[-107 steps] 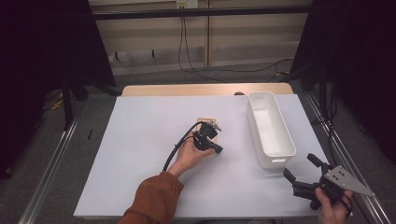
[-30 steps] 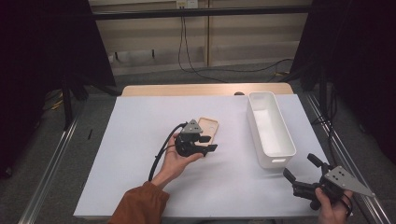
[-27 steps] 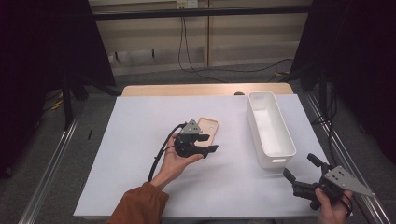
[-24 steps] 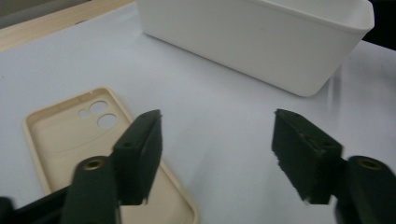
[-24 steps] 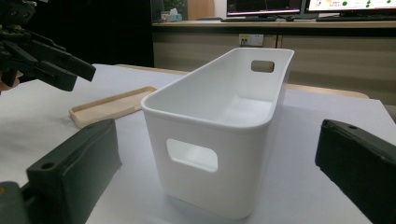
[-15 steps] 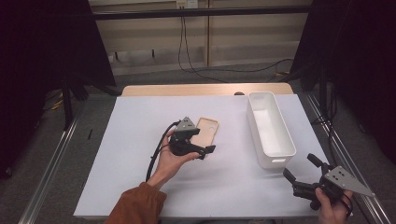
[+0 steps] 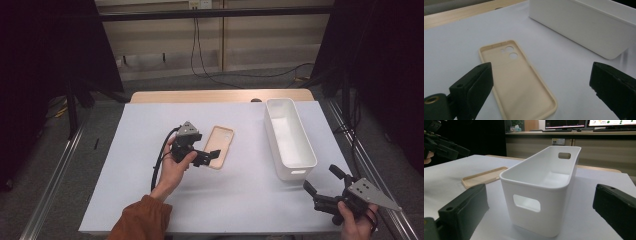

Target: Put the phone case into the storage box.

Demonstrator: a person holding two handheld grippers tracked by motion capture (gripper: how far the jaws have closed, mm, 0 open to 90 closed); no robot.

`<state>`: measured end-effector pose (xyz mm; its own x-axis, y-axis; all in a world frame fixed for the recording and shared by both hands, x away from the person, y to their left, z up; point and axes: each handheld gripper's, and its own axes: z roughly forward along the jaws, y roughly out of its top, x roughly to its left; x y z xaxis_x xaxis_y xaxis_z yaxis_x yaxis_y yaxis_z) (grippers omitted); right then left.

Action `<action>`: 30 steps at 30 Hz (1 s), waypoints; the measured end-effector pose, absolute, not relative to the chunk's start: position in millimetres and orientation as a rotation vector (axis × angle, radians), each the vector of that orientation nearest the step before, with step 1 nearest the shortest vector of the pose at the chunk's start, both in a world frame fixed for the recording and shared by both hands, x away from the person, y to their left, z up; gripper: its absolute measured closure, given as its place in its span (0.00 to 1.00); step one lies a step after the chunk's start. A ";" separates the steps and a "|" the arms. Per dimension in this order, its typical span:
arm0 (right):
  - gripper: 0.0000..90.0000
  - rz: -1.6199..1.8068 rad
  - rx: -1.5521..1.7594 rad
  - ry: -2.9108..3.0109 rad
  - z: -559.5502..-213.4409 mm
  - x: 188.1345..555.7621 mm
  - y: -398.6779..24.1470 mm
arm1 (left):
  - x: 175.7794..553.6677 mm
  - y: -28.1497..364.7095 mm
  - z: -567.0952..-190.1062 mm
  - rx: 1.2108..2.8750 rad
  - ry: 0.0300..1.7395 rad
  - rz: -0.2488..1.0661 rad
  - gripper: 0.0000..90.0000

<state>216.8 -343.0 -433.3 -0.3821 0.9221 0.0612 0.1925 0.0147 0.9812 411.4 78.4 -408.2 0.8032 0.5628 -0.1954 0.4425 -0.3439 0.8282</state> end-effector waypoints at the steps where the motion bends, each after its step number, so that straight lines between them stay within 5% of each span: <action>1: 0.00 1.420 1.157 1.640 -433.3 216.8 -342.9 | 412.8 79.9 -408.6 1.993 0.758 0.157 0.06; 30: 0.00 1.422 1.156 1.649 -433.8 217.6 -342.5 | 467.1 82.9 -429.7 2.144 0.874 0.167 0.09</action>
<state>217.6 -342.5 -433.8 -0.3880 0.9195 0.0627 0.1972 0.0164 0.9802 467.1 82.9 -429.7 0.7527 0.6377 -0.1640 0.5328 -0.4436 0.7207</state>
